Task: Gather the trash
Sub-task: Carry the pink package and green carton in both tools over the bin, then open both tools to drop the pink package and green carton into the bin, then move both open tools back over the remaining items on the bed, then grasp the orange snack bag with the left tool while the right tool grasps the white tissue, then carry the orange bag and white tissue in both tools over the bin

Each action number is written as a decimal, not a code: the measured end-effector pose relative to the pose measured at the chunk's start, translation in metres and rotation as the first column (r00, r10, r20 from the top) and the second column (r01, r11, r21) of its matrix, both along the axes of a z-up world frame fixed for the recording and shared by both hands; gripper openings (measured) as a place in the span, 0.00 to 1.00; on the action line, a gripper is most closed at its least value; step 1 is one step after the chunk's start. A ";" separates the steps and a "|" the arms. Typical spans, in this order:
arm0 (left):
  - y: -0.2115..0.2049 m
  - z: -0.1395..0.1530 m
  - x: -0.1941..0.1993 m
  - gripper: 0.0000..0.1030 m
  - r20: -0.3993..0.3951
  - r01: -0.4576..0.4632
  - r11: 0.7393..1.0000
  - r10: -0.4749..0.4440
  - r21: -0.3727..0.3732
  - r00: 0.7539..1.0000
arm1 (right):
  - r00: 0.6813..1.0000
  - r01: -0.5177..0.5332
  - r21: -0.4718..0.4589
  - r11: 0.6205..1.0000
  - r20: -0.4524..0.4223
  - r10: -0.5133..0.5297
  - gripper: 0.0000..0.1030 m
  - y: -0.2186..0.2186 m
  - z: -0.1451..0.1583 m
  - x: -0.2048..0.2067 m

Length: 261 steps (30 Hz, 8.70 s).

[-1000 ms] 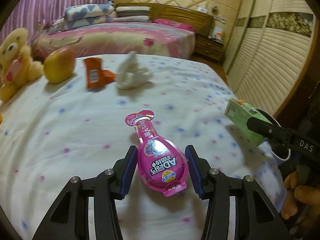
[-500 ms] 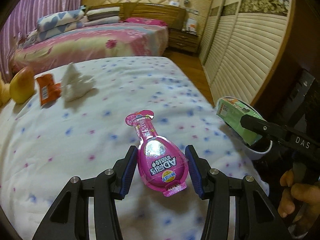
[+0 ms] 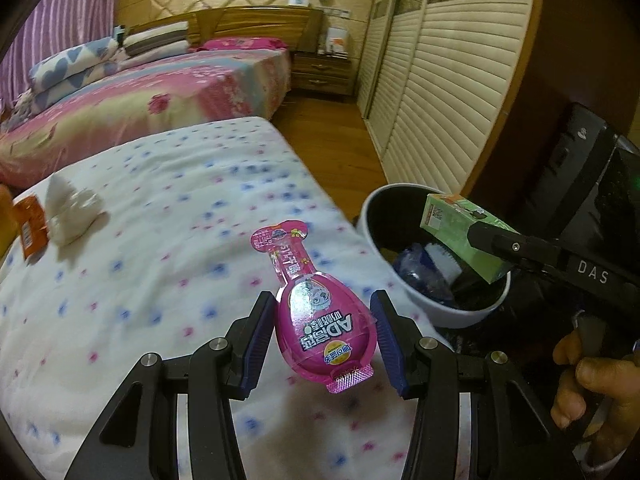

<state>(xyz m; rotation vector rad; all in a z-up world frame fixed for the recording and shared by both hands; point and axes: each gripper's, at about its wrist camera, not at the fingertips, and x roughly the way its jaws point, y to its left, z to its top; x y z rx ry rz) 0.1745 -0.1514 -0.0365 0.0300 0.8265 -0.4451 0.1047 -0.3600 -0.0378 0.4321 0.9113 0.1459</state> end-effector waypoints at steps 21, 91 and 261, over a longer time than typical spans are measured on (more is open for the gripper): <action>-0.066 -0.010 0.034 0.46 -0.017 0.087 0.996 -0.086 0.025 0.996 | 0.996 0.078 0.000 0.997 -0.050 -0.078 0.56 -0.050 -0.023 0.007; 0.057 0.000 -0.012 0.68 -0.030 -0.227 0.974 0.227 -0.012 0.973 | 1.000 -0.025 0.015 1.000 0.002 0.025 0.81 0.016 -0.001 0.010; -0.036 0.003 0.018 0.12 0.036 0.032 0.999 -0.031 -0.038 0.999 | 0.996 0.042 0.013 0.999 0.079 -0.043 0.14 -0.015 0.007 -0.028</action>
